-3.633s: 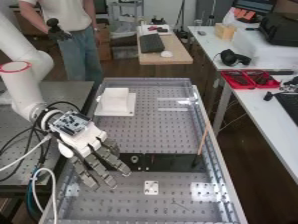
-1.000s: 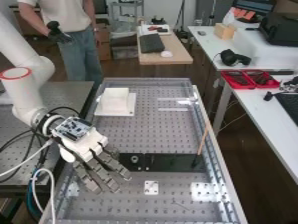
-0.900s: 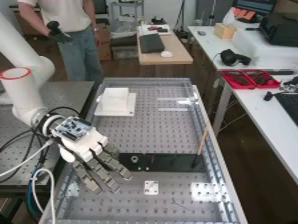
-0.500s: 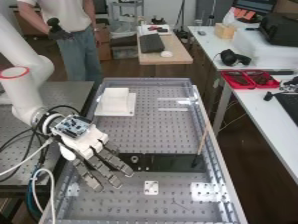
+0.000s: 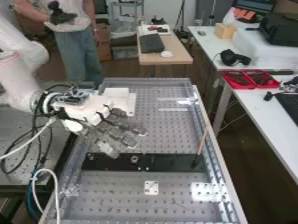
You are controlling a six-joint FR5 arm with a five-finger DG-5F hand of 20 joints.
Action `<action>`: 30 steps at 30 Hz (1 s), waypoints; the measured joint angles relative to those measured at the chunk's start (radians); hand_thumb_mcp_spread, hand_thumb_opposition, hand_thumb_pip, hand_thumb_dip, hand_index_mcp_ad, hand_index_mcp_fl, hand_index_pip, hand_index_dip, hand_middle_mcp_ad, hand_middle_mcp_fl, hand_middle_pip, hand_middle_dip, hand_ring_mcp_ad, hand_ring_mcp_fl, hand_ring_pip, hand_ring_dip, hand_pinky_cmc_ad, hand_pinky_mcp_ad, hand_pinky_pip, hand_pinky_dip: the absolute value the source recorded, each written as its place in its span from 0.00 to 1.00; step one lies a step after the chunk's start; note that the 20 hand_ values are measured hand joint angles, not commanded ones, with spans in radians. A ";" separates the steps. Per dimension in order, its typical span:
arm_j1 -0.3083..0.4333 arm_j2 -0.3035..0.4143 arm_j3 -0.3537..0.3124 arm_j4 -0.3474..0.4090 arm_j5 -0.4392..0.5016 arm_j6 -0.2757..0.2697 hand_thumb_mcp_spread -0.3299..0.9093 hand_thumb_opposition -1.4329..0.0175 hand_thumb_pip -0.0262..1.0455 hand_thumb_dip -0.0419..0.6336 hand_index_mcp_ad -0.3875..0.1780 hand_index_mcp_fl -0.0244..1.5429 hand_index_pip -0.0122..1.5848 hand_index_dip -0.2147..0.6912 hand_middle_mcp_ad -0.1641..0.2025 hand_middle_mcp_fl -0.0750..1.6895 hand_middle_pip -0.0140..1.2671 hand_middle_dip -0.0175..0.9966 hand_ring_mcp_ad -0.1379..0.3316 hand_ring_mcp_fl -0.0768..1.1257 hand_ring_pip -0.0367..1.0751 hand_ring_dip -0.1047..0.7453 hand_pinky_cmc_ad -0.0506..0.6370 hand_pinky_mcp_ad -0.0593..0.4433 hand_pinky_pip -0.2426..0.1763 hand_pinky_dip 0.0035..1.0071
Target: Grab the larger nut and place it in the white container
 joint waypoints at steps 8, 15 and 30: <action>0.042 0.085 0.052 -0.172 -0.222 0.067 0.57 0.40 0.64 0.36 0.51 0.21 0.97 0.39 0.61 0.04 0.12 0.19 0.57 0.07 0.23 0.23 0.56 0.67 0.33 0.68; 0.070 0.091 0.095 -0.276 -0.418 0.139 0.57 0.40 0.64 0.36 0.51 0.22 0.97 0.39 0.61 0.04 0.12 0.20 0.56 0.07 0.20 0.24 0.55 0.67 0.33 0.63; 0.162 0.046 0.064 -0.334 -0.557 0.208 0.57 0.40 0.64 0.36 0.51 0.22 0.97 0.39 0.61 0.04 0.12 0.21 0.55 0.06 0.17 0.26 0.55 0.67 0.33 0.58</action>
